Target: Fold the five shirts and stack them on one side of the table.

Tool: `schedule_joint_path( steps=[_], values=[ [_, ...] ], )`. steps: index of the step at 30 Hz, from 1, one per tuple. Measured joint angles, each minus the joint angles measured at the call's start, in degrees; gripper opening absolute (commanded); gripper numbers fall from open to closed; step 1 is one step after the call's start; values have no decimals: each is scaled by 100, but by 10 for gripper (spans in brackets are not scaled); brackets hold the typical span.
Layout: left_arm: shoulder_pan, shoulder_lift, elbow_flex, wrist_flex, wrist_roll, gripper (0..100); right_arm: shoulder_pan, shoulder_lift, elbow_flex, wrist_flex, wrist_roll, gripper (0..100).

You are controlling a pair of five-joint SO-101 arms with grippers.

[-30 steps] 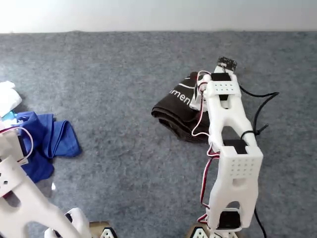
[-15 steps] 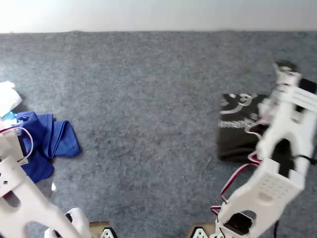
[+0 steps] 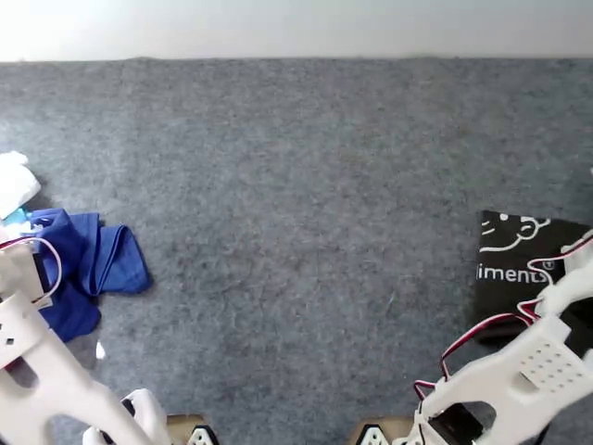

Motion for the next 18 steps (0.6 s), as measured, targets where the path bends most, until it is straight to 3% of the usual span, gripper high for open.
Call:
schedule_joint_path(
  steps=[3,6,9,13,16,18],
  values=[
    [0,0,0,0,0,13,18,-62,-79,211,-404,426],
    [0,0,0,0,0,13,26,-334,-316,466,-897,413],
    [0,0,0,0,0,13,18,-642,-527,809,-1046,292],
    [0,0,0,0,0,13,-141,-835,-580,1371,-1090,0],
    [0,0,0,9,0,13,-237,-835,-580,1679,-1099,60],
    [0,0,0,44,0,13,-237,-765,-580,1899,-1108,23]
  ],
)
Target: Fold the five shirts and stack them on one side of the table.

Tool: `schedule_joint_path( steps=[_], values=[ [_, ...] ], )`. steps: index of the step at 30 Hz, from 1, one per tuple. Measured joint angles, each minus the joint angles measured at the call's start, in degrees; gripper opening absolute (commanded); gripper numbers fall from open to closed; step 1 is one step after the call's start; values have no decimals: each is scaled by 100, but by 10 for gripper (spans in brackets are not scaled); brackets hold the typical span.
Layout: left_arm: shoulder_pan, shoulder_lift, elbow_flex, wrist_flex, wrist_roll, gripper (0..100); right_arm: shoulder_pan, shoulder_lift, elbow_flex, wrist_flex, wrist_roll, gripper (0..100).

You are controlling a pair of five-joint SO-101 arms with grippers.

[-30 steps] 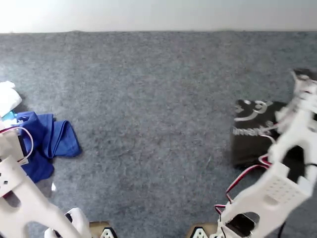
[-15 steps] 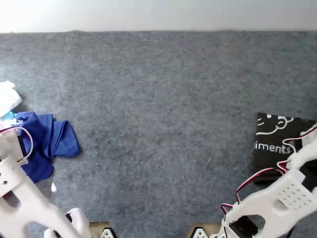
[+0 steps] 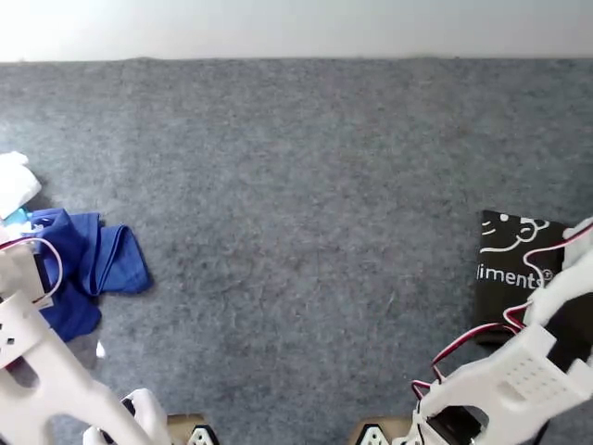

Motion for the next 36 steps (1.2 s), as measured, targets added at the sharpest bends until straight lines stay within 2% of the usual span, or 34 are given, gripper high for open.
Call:
schedule_joint_path(
  steps=[14,20,30,32,36],
  values=[
    [0,0,0,0,0,13,-299,1503,519,53,-9,9],
    [0,0,0,0,0,13,-369,1565,545,62,-18,9],
    [0,0,0,0,-26,18,-369,-545,712,62,-44,9],
    [79,0,0,0,-308,39,-369,-1099,1029,62,-44,9],
    [185,0,0,0,-1081,140,-545,-2224,2171,62,-44,9]
  ],
)
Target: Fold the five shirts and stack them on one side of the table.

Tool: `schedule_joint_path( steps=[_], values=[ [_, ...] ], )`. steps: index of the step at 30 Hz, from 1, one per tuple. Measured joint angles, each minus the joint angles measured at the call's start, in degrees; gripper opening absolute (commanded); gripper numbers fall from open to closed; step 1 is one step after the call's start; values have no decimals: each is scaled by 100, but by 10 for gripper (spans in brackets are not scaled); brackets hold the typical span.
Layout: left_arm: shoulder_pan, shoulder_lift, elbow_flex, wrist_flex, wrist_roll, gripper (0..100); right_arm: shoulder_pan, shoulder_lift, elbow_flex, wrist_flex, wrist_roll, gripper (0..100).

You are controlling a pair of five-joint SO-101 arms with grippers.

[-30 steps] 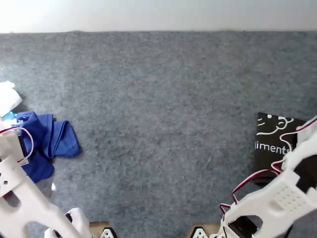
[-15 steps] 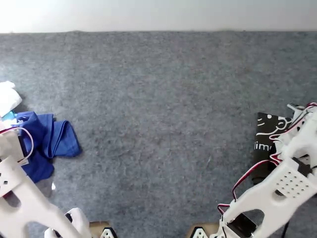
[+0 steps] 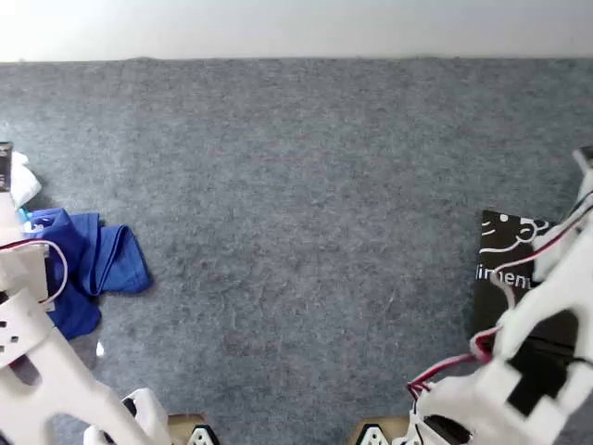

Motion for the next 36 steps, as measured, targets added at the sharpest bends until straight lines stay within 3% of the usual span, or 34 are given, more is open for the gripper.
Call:
schedule_joint_path(
  steps=[5,10,16,25,28,33,36],
  values=[
    [35,0,264,-44,-484,186,-18,-1565,1662,0,0,9],
    [26,229,993,-721,-897,216,-18,-2655,2629,0,0,9],
    [18,1407,993,-1538,-1178,217,141,-3358,3174,9,-9,9],
    [-97,3376,-457,-1503,-1266,213,404,-3982,3209,9,-18,9],
    [-105,4105,-765,-1503,-1266,173,422,-4018,3209,9,-18,9],
    [-105,4985,-1301,-1767,-905,14,448,-4018,3209,9,-18,9],
    [-53,5231,-1556,-1873,-809,12,448,-4018,3209,9,-18,9]
  ],
)
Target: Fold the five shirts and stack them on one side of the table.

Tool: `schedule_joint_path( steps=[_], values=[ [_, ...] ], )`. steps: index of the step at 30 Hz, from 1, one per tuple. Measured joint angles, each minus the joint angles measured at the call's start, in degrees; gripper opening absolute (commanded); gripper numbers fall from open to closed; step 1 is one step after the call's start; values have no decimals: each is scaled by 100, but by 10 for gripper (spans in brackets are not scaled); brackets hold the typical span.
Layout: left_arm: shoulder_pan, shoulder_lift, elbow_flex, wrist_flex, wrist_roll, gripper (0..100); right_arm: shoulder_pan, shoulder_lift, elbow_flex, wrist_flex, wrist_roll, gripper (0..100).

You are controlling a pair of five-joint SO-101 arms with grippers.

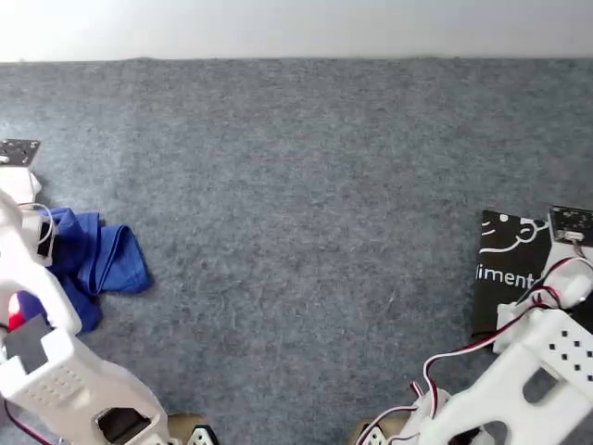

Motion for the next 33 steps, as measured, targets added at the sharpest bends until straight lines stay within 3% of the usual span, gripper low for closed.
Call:
schedule_joint_path(
  steps=[6,12,21,33],
  values=[
    [396,-211,-818,607,176,12,0,0,0,0,0,9],
    [1424,-1336,-1697,949,747,12,0,0,0,0,0,9],
    [3675,-2585,-1996,949,1600,12,0,0,0,0,0,9],
    [7042,-2734,-1996,985,2233,12,0,0,0,0,0,9]
  ],
)
